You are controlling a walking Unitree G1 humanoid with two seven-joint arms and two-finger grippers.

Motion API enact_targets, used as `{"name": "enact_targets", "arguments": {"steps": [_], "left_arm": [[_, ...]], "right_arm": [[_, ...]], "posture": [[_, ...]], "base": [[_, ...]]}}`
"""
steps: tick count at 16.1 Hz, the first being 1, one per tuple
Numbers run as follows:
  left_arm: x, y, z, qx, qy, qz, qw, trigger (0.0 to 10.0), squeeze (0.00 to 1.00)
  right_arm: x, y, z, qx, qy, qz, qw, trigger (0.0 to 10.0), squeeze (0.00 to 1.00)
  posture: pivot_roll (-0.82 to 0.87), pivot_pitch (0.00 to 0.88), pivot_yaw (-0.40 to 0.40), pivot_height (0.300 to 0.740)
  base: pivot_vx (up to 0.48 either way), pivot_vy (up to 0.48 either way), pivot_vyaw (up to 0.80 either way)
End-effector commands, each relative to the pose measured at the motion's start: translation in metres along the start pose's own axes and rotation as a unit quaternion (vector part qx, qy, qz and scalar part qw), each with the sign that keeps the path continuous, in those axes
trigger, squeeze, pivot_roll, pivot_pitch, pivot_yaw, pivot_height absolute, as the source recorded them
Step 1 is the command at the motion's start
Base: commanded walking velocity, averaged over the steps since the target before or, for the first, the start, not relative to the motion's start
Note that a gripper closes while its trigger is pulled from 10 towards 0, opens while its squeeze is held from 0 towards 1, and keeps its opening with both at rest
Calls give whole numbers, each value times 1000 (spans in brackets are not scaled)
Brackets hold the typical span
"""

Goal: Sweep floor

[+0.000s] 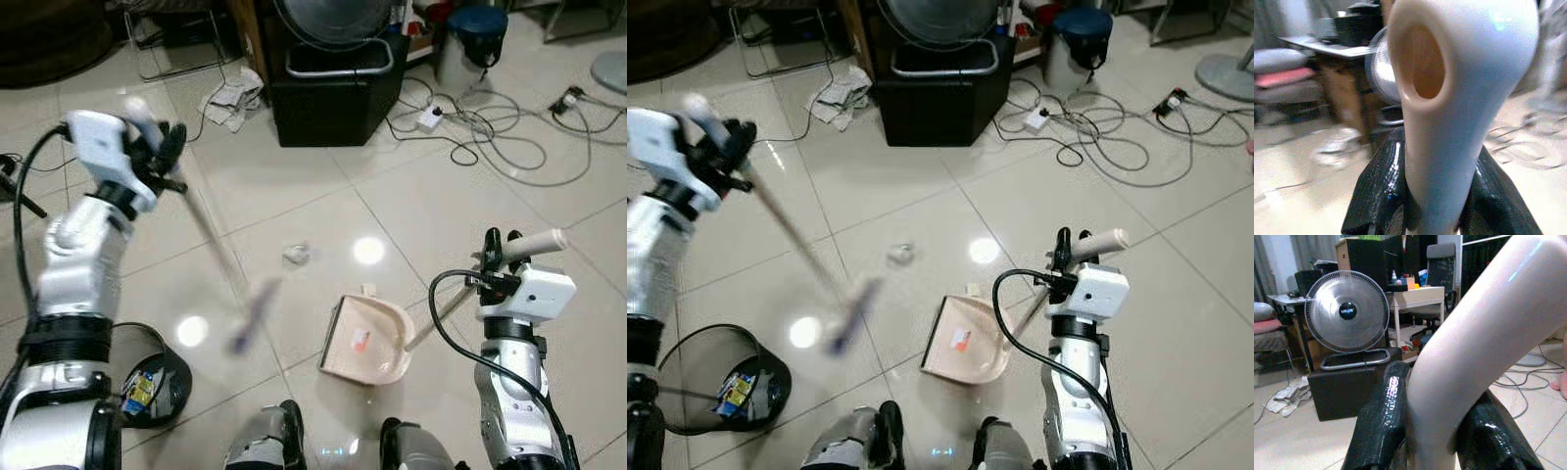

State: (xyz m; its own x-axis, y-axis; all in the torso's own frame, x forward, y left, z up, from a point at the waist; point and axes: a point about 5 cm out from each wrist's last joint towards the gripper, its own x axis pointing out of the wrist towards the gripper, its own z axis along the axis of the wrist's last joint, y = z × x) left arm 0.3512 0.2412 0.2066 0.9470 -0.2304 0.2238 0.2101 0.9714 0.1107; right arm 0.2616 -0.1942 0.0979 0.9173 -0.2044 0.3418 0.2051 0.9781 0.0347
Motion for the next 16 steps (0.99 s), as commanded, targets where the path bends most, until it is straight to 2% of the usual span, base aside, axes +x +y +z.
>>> {"name": "enact_targets", "arguments": {"steps": [1,4,5,7,9,12,13,15,16], "left_arm": [[-3,-10,-17,-8,10,14,1000,10000,0],[3,-37,-39,-23,7,39,999,10000,0],[7,-52,-46,-45,1,48,998,10000,0],[10,-63,-49,-56,-10,63,996,10000,0],[10,-65,-53,-65,-9,88,994,10000,0],[8,-68,-61,-52,-2,98,994,10000,0],[5,-69,-62,-59,-4,106,993,10000,0],[4,-73,-64,-75,-7,121,990,10000,0],[6,-78,-64,-91,-10,120,989,10000,0]], "right_arm": [[-1,-3,6,-8,-9,-16,1000,10000,0],[-3,-8,14,-21,-18,-21,999,10000,0],[-1,-14,16,-45,-21,-23,998,10000,0],[-2,-19,16,-70,-19,-23,997,10000,0],[1,-21,10,-100,-10,-7,995,10000,0],[7,-23,-2,-121,7,1,993,10000,0],[11,-24,-7,-132,12,2,991,10000,0],[28,-30,-10,-132,14,-25,991,10000,0],[43,-27,-5,-129,0,-24,991,10000,0]], "posture": [[34,140,76,740],[16,160,81,740],[9,180,90,740],[12,207,100,740],[21,238,109,740],[62,285,118,740],[91,304,127,740],[139,339,146,740],[145,350,150,740]], "base": [[0,0,0],[0,0,0],[0,0,0],[0,0,0],[0,0,0],[0,0,0],[0,0,0],[0,0,0],[0,0,0]]}}
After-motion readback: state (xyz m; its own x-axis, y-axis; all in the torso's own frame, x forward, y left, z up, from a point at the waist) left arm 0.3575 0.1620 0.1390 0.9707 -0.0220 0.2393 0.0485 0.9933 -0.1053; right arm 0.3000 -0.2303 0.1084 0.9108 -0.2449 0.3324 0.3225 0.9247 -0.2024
